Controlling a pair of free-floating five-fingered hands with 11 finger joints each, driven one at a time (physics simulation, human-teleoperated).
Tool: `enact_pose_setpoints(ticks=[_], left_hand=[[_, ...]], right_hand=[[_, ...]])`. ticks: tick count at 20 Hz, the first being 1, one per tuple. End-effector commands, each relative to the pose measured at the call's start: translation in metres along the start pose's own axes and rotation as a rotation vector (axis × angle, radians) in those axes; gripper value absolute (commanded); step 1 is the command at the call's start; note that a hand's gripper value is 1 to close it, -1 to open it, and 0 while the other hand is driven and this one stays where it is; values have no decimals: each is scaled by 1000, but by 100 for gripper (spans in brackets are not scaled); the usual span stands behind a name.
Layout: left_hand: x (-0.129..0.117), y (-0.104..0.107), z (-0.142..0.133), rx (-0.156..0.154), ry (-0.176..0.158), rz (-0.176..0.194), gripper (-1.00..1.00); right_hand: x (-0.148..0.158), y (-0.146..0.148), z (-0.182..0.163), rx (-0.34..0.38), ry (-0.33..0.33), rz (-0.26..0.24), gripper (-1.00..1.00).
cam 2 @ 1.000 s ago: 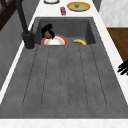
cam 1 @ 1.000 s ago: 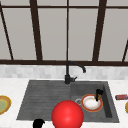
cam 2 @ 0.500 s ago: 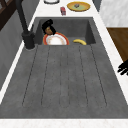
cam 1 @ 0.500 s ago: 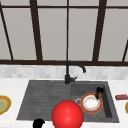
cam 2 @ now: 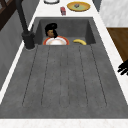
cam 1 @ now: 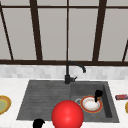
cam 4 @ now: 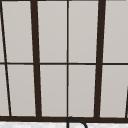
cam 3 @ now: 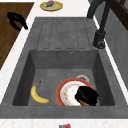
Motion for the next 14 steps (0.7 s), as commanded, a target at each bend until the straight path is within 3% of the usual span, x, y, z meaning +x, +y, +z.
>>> enact_pose_setpoints(ticks=[1, 5, 7, 11, 14], left_hand=[[0, 0, 0, 0, 0, 0, 0], [0, 0, 0, 0, 0, 0, 0], [0, 0, 0, 0, 0, 0, 0], [0, 0, 0, 0, 0, 0, 0], [0, 0, 0, 0, 0, 0, 0]], right_hand=[[6, 28, 24, -53, 15, 47, 100], [7, 48, 54, -121, 13, 46, 100], [9, 31, 44, -51, 17, 48, 100], [10, 16, 55, 78, -26, 120, 100], [6, 13, 69, 66, -55, 169, 100]])
